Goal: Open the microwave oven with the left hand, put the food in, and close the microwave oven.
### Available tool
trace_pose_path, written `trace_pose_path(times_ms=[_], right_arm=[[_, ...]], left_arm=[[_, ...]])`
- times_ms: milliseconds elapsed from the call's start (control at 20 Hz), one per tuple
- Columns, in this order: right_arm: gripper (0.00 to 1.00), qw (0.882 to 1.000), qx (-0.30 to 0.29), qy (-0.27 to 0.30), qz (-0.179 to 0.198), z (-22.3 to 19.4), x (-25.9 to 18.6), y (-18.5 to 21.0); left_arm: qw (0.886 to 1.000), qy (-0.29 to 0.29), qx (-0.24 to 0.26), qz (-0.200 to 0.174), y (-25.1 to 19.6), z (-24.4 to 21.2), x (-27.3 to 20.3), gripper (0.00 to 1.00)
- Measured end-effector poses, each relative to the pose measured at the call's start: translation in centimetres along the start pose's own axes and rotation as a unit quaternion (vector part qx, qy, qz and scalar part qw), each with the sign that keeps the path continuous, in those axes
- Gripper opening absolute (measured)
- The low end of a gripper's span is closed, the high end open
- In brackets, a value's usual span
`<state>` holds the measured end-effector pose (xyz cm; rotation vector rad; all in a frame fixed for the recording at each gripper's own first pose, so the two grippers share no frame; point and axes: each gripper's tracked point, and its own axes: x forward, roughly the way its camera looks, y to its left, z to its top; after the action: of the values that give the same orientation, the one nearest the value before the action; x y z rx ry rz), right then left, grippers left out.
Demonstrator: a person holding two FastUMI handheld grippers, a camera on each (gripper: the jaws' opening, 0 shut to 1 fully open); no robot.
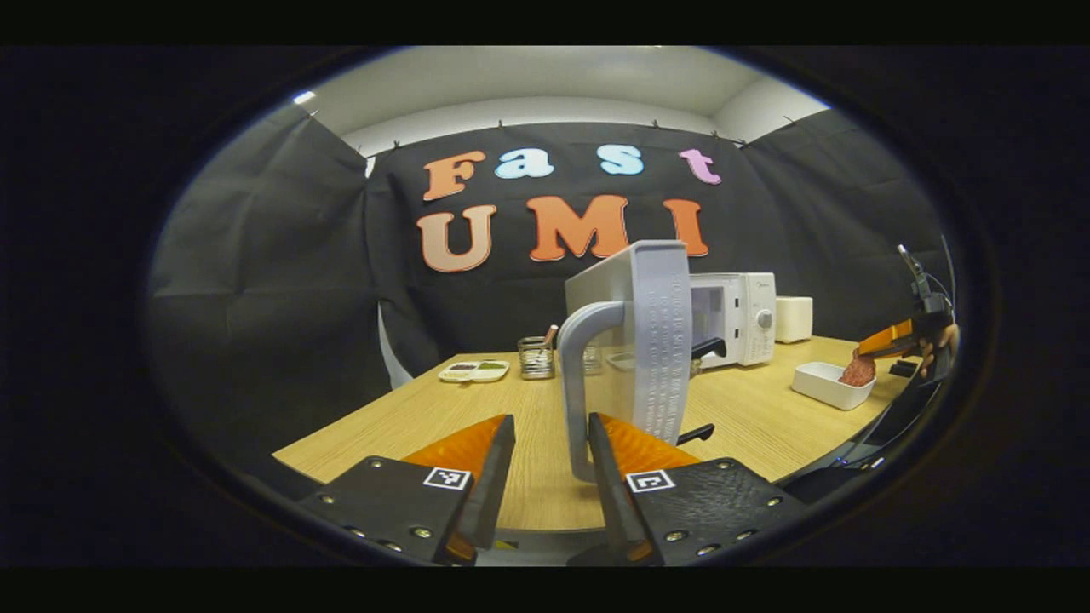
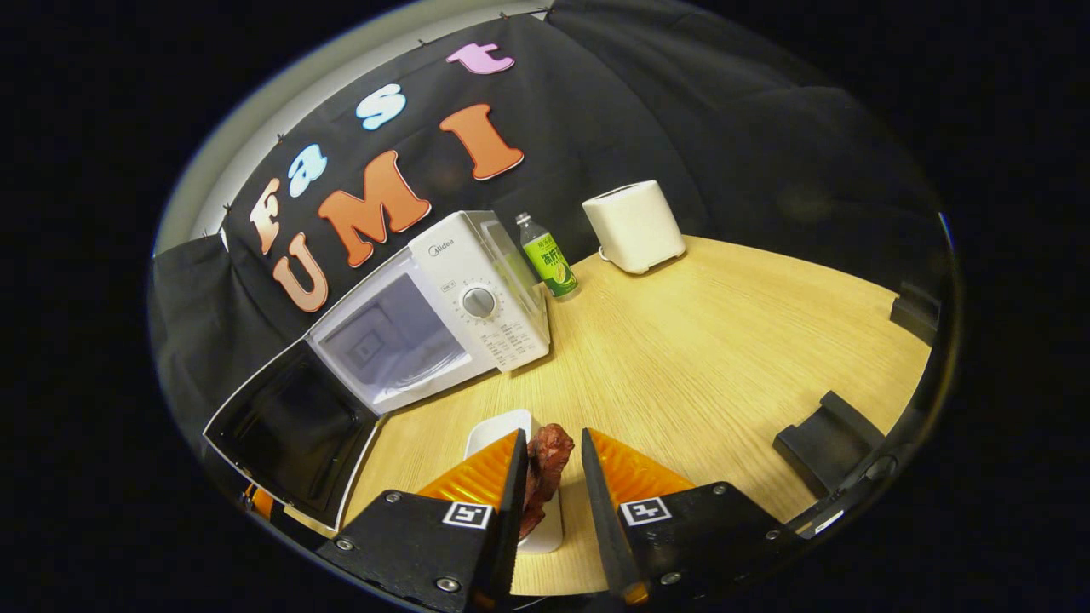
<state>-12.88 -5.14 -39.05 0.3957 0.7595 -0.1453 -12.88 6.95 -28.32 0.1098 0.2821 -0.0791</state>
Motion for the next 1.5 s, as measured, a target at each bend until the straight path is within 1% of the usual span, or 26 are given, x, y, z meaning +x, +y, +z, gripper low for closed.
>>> trace_pose_path(times_ms=[50, 100, 150, 200, 250, 300, 350, 450, 500, 550, 650, 700, 750, 900, 950, 1100, 1150, 1300, 1500], right_arm=[[0.41, 1.0, 0.006, -0.001, 0.004, -0.1, 0.2, 0.1], [0.41, 1.0, 0.011, 0.001, 0.006, -0.1, 0.3, 0.2], [0.41, 1.0, 0.014, 0.005, 0.001, -0.3, 0.6, 0.0], [0.38, 1.0, 0.022, 0.004, -0.001, -0.3, 0.6, -0.2], [0.33, 1.0, 0.03, 0.003, -0.001, -0.1, 0.7, 0.0], [0.29, 0.999, 0.036, 0.004, 0.001, -0.1, 0.8, 0.0], [0.28, 0.999, 0.041, 0.005, 0.004, 0.0, 0.8, 0.2], [0.23, 0.998, 0.056, 0.008, 0.02, 0.3, 0.7, 0.9], [0.18, 0.998, 0.06, 0.01, 0.025, 0.5, 0.6, 1.3], [0.17, 0.998, 0.054, 0.01, 0.028, 0.6, 0.5, 1.5], [0.17, 0.999, 0.025, 0.0, 0.028, 1.2, 0.0, 2.0], [0.17, 1.0, 0.014, -0.009, 0.024, 1.7, -0.2, 2.2], [0.17, 1.0, 0.001, -0.015, 0.018, 2.1, -0.4, 2.3], [0.17, 0.999, -0.022, -0.025, 0.005, 3.1, -0.8, 2.6], [0.17, 0.999, -0.023, -0.029, 0.008, 3.7, -1.0, 3.2], [0.17, 0.998, -0.034, -0.049, 0.018, 5.3, -1.2, 4.8], [0.17, 0.997, -0.04, -0.055, 0.02, 5.7, -1.1, 5.3], [0.17, 0.996, -0.046, -0.071, 0.025, 7.0, -0.2, 7.1], [0.17, 0.994, -0.042, -0.094, 0.047, 8.8, 1.5, 10.8]], left_arm=[[1.0, -0.002, -0.001, -0.001, 0.2, 0.1, -0.1, 0.48], [1.0, -0.002, 0.001, -0.001, 0.2, 0.2, -0.2, 0.51], [1.0, -0.003, 0.001, -0.002, 0.3, 0.4, -0.4, 0.51], [1.0, -0.003, 0.001, -0.001, 0.3, 0.6, -0.5, 0.51], [1.0, -0.004, 0.002, 0.002, 0.7, 0.6, -0.6, 0.51], [1.0, -0.004, 0.004, 0.007, 1.1, 0.9, -0.6, 0.56], [1.0, -0.005, 0.004, 0.009, 1.3, 1.0, -0.7, 0.64], [1.0, -0.004, 0.003, 0.009, 1.5, 1.4, -0.8, 0.71], [1.0, -0.004, 0.002, 0.009, 1.7, 1.6, -0.7, 0.72], [1.0, -0.006, 0.002, 0.01, 2.0, 1.9, -0.8, 0.74], [1.0, -0.008, 0.005, 0.015, 2.7, 2.2, -1.2, 0.74], [1.0, -0.007, 0.008, 0.021, 3.3, 2.3, -1.3, 0.72], [1.0, -0.008, 0.012, 0.028, 4.0, 2.4, -1.6, 0.74], [0.998, -0.007, 0.016, 0.061, 6.2, 2.9, -1.5, 0.74], [0.997, -0.007, 0.015, 0.074, 7.0, 3.0, -1.6, 0.74], [0.996, 0.0, 0.01, 0.093, 7.8, 2.6, -0.8, 0.75], [0.995, 0.001, 0.006, 0.095, 7.9, 2.5, -0.5, 0.79], [0.995, 0.001, 0.0, 0.099, 8.0, 2.3, 0.2, 0.83], [0.995, -0.005, 0.007, 0.095, 8.0, 2.8, 1.0, 0.83]])
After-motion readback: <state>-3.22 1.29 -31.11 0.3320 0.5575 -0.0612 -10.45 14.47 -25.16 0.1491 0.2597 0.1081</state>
